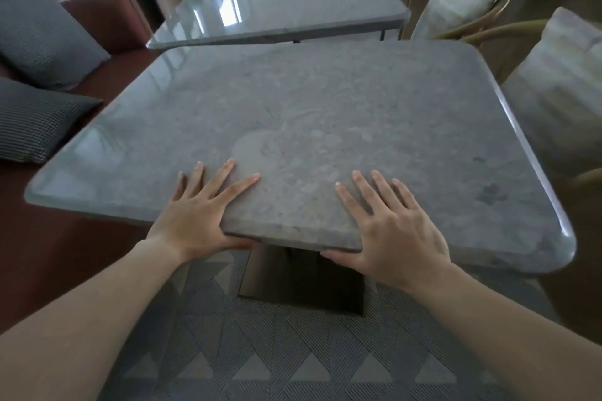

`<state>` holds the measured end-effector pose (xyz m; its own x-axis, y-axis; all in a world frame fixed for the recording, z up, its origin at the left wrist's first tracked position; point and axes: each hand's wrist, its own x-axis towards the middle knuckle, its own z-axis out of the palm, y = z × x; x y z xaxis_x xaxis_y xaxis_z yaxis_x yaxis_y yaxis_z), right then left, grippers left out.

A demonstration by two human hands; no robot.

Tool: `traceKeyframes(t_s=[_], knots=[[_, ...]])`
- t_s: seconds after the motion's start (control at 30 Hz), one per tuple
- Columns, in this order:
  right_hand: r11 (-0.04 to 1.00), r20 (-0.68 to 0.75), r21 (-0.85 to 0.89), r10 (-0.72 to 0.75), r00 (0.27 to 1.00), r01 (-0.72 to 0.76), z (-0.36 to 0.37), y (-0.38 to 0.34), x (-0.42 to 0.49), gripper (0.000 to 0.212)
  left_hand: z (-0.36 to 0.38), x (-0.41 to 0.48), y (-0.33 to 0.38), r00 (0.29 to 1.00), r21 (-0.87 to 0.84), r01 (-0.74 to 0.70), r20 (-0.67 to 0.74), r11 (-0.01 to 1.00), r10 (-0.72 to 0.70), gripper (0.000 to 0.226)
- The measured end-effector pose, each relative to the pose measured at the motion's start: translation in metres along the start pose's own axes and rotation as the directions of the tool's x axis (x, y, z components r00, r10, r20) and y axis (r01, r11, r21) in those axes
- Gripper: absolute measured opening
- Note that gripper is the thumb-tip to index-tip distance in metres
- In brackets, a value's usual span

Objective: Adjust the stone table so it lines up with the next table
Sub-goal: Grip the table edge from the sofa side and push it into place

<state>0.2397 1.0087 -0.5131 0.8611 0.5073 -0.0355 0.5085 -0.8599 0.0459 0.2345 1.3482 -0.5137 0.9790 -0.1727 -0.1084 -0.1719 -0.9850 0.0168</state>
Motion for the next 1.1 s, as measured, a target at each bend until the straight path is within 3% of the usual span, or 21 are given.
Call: traceKeyframes(t_s=[0.2, 0.53, 1.1], knots=[[1.0, -0.036, -0.022, 0.004, 0.999, -0.004, 0.002, 0.007, 0.005, 0.105, -0.001, 0.009, -0.007, 0.996, 0.098, -0.091, -0.009, 0.991, 0.092, 0.113], [0.996, -0.083, -0.086, -0.036, 0.996, 0.029, 0.0, 0.043, 0.039, 0.104, -0.001, 0.04, 0.007, 0.998, 0.144, -0.034, -0.041, 0.989, 0.04, 0.113], [0.997, -0.092, 0.01, -0.076, 0.993, 0.078, 0.006, 0.106, 0.098, 0.113, 0.007, 0.089, 0.022, 0.986, 0.099, 0.086, -0.149, 0.991, -0.07, 0.119]])
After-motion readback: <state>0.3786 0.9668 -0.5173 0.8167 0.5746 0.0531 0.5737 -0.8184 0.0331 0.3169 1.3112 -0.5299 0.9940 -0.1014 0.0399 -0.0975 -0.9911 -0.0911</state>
